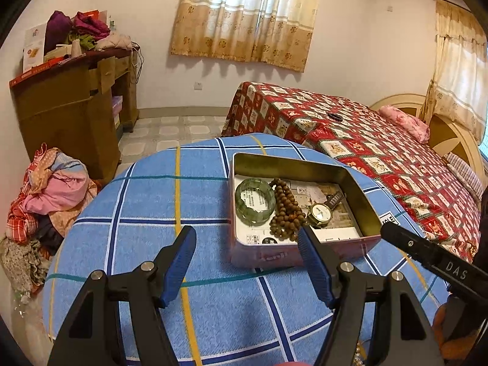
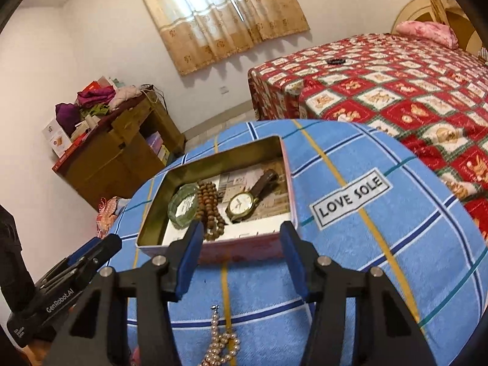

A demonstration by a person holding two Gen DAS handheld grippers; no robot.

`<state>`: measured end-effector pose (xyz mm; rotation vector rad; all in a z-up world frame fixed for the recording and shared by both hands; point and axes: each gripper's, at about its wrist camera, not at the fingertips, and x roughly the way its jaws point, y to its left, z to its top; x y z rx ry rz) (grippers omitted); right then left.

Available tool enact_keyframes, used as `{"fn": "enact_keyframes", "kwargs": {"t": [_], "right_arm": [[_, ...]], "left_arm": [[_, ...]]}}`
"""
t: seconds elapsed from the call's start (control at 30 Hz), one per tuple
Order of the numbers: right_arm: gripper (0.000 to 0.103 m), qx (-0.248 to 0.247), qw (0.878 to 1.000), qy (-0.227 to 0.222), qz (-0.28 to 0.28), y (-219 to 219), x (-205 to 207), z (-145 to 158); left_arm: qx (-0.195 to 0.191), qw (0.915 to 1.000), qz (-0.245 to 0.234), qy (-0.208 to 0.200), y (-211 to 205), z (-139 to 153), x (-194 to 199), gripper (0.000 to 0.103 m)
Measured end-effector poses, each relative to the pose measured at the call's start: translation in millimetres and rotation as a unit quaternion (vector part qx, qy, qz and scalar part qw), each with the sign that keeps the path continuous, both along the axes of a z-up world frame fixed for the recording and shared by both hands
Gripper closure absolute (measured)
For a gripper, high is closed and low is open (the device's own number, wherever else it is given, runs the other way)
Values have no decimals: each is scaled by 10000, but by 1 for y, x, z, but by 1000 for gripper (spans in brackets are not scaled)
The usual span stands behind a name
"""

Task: Organize jewelry
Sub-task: 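Move both open grippers back toward the remaining jewelry pile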

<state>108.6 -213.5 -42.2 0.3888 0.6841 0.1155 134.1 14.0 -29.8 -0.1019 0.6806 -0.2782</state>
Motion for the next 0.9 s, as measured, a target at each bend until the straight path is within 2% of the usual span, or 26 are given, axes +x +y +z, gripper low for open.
{"fn": "enact_keyframes", "kwargs": {"t": [0.33, 0.67, 0.9], "right_arm": [[48, 107, 9999, 36, 87, 1, -13, -3], [48, 270, 9994, 195, 98, 0, -36, -11], [48, 176, 9996, 214, 102, 1, -53, -12]], "left_arm": [[79, 9999, 84, -43, 7, 1, -14, 34], [95, 9998, 168, 112, 18, -11, -39, 34], [84, 9996, 216, 181, 22, -15, -53, 34]]}}
